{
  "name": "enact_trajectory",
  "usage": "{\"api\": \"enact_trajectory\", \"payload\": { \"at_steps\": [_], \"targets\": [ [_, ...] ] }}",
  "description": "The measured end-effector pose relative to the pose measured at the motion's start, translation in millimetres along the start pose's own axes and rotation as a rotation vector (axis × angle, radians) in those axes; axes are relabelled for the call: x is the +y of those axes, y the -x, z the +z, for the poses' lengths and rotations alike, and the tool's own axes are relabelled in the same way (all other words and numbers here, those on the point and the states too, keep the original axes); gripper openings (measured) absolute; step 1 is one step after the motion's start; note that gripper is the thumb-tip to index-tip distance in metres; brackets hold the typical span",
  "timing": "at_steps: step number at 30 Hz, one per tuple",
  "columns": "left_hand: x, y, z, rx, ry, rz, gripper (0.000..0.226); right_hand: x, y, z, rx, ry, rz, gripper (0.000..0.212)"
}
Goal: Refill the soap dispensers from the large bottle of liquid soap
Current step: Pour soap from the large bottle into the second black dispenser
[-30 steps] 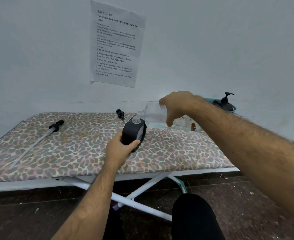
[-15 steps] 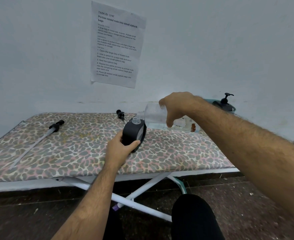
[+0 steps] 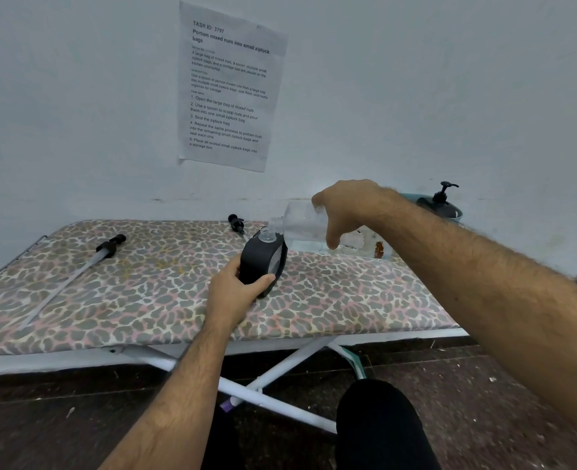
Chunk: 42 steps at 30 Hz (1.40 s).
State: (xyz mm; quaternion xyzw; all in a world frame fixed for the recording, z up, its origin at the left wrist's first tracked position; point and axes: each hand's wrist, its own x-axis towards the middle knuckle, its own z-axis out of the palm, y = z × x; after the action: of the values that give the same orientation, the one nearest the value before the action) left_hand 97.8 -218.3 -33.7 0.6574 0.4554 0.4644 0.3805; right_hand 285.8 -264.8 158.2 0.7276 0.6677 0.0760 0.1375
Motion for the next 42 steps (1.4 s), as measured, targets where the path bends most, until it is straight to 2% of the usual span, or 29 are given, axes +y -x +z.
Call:
{"api": "enact_trajectory", "payload": {
  "at_steps": [8, 42],
  "targets": [
    [-2.1, -1.1, 0.0, -0.002, 0.001, 0.004, 0.059, -1.1, 0.7, 0.5, -0.002, -0.021, 0.007, 0.073],
    [-1.5, -0.4, -0.2, -0.004, -0.002, 0.007, 0.055, -1.8, 0.9, -2.1, -0.006, 0.027, 0.004, 0.075]
  ]
}}
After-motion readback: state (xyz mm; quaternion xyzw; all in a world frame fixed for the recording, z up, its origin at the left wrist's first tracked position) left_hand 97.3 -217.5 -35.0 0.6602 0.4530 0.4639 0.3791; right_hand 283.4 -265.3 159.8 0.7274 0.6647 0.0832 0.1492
